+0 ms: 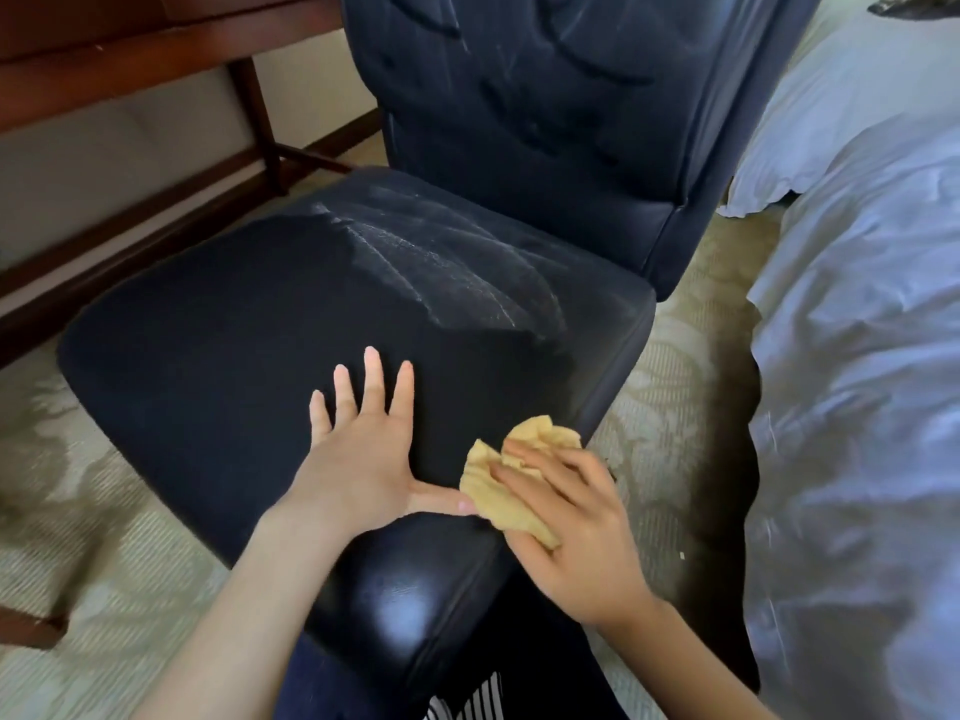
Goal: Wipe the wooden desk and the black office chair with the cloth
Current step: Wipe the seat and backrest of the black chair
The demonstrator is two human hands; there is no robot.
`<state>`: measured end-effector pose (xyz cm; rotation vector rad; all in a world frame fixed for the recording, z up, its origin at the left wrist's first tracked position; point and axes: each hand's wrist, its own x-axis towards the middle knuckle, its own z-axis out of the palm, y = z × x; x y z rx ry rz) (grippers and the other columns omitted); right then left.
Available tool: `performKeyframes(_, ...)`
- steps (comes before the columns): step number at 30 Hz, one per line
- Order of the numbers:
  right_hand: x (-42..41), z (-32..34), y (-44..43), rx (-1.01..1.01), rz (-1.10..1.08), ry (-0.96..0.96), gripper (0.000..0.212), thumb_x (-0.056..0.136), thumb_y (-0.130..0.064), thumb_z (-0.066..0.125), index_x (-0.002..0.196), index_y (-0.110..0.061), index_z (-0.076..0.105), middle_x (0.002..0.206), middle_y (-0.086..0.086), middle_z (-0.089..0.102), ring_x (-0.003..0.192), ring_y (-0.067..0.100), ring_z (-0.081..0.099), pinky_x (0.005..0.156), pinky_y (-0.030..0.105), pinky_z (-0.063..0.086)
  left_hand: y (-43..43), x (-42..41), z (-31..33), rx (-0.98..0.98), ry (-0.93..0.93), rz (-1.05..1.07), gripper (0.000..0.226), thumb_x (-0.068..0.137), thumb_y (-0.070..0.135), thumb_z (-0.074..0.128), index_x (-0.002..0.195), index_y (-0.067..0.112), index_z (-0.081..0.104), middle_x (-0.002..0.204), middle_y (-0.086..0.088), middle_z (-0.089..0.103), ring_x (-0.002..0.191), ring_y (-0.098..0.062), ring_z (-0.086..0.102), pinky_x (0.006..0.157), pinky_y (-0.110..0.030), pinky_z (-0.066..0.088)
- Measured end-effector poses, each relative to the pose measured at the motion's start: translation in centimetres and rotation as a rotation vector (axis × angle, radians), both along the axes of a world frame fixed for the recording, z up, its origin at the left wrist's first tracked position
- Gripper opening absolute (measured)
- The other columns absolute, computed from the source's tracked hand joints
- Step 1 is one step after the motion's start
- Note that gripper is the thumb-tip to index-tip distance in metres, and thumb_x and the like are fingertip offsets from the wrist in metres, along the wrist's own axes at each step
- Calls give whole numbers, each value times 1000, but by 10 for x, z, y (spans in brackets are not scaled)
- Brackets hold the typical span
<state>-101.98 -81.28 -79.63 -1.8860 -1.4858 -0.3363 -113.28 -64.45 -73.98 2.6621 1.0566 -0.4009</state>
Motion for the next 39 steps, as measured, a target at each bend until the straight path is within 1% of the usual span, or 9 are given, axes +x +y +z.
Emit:
performKeyframes(6, 68, -1, 9, -9, -1, 48, 33, 84, -25, 57, 113, -14, 69, 120, 1, 64, 111, 27, 54, 99, 41, 43, 21, -12, -7, -49, 7, -19, 145, 45, 86, 58, 147, 24, -25, 151, -4, -36, 138, -29, -35, 114, -47, -15)
performKeyframes(11, 130, 18, 27, 5, -70, 38, 19, 86, -13, 58, 100, -4, 68, 96, 13, 68, 96, 16, 50, 94, 9, 29, 30, -17, -10, -57, 2, -59, 145, 41, 89, 52, 146, 25, -25, 150, -2, -38, 136, -27, -38, 112, -46, -17)
performKeyframes(14, 162, 28, 38, -65, -148, 149, 8, 87, -4, 61, 89, 1, 68, 86, 17, 66, 85, 22, 52, 74, 24, 35, 30, -17, -13, -56, -36, -56, 145, 41, 89, 52, 147, 25, -23, 151, -2, -36, 136, -26, -38, 112, -45, -19)
performKeyframes(17, 173, 29, 51, -138, -313, 325, 22, 93, -18, 54, 81, -1, 64, 82, 12, 61, 80, 27, 54, 66, 32, 35, 28, -15, -15, -50, -76, -47, 144, 42, 89, 52, 149, 25, -20, 153, -3, -33, 137, -28, -36, 112, -45, -18)
performKeyframes(21, 138, 31, 61, -177, -494, 343, 26, 95, -27, 48, 102, -12, 69, 101, 6, 66, 93, 24, 58, 69, 25, 33, 28, -14, -14, -27, -84, -32, 143, 43, 90, 52, 150, 24, -16, 156, -5, -27, 140, -31, -31, 114, -47, -15)
performKeyframes(25, 80, 27, 53, -219, -413, 220, 28, 94, -31, 50, 112, -22, 69, 108, 0, 67, 98, 18, 58, 72, 21, 36, 26, -16, -12, 1, -45, -41, 141, 45, 89, 52, 151, 24, -15, 156, -6, -25, 141, -32, -27, 115, -48, -11)
performKeyframes(32, -1, 1, 31, -27, -210, 200, 36, 88, -33, 48, 117, -23, 67, 126, -3, 62, 124, 20, 51, 106, 37, 40, 32, -16, -8, 18, 27, -69, 142, 48, 89, 55, 149, 22, -19, 156, -8, -27, 141, -35, -25, 115, -50, -9)
performKeyframes(36, -25, -33, 16, 207, -77, 293, 37, 89, -18, 55, 126, -18, 60, 139, 1, 49, 134, 26, 40, 113, 33, 29, 35, -22, -9, 6, 24, -84, 148, 35, 94, 44, 149, 24, -20, 155, -6, -29, 141, -32, -27, 115, -48, -10)
performKeyframes(39, -20, -43, 21, 244, -183, 482, 44, 91, -24, 48, 133, -33, 48, 149, -3, 35, 140, 19, 28, 115, 29, 24, 37, -24, -10, 4, 4, -84, 146, 38, 92, 47, 148, 26, -20, 155, -3, -30, 141, -29, -28, 116, -47, -11)
